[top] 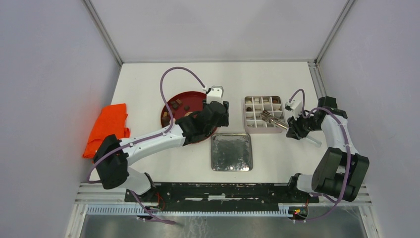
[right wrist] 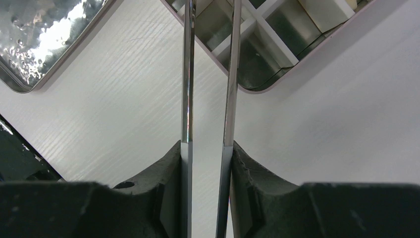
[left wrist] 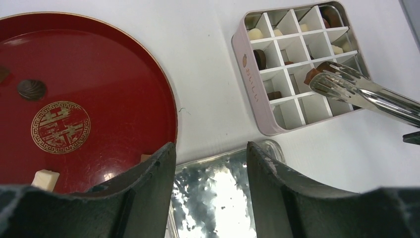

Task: Pack the chocolate
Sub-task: Place the fake chocolate in the packing box.

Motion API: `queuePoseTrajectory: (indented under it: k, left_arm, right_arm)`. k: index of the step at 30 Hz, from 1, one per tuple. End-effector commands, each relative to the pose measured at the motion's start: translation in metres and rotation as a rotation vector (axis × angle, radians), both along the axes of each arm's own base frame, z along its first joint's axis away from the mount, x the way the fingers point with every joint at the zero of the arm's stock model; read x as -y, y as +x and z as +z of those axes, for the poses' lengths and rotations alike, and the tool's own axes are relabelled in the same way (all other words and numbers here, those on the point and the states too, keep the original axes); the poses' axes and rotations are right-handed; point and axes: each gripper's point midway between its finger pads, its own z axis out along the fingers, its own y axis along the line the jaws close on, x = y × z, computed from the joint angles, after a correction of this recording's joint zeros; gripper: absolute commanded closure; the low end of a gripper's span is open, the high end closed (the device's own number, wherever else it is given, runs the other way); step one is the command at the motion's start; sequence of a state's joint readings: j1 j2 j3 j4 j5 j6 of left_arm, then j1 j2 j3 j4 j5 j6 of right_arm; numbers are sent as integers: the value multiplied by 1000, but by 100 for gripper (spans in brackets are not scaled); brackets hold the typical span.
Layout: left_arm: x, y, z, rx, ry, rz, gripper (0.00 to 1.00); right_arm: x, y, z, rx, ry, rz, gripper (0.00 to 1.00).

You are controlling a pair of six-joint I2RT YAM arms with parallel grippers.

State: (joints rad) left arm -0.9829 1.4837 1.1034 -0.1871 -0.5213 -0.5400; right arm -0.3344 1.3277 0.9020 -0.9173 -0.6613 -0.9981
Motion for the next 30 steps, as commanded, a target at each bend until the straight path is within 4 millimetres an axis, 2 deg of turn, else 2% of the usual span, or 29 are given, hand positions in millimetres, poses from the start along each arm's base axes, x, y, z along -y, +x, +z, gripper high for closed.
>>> queuePoseTrajectory:
  k: [1, 12, 21, 30]
  left_arm:
    - [-8, -4, 12, 9, -56, 28, 39]
    - [-12, -10, 7, -5, -64, 25, 39]
    - [-10, -11, 6, -13, -72, 15, 39]
    - [0, -14, 10, -24, -96, -36, 38]
  right_arm:
    - [0, 7, 11, 51, -14, -7, 67]
    - [-4, 7, 14, 53, -4, -3, 60]
    - [-5, 8, 18, 56, 3, 1, 59]
    - [-15, 13, 41, 95, 56, 23, 60]
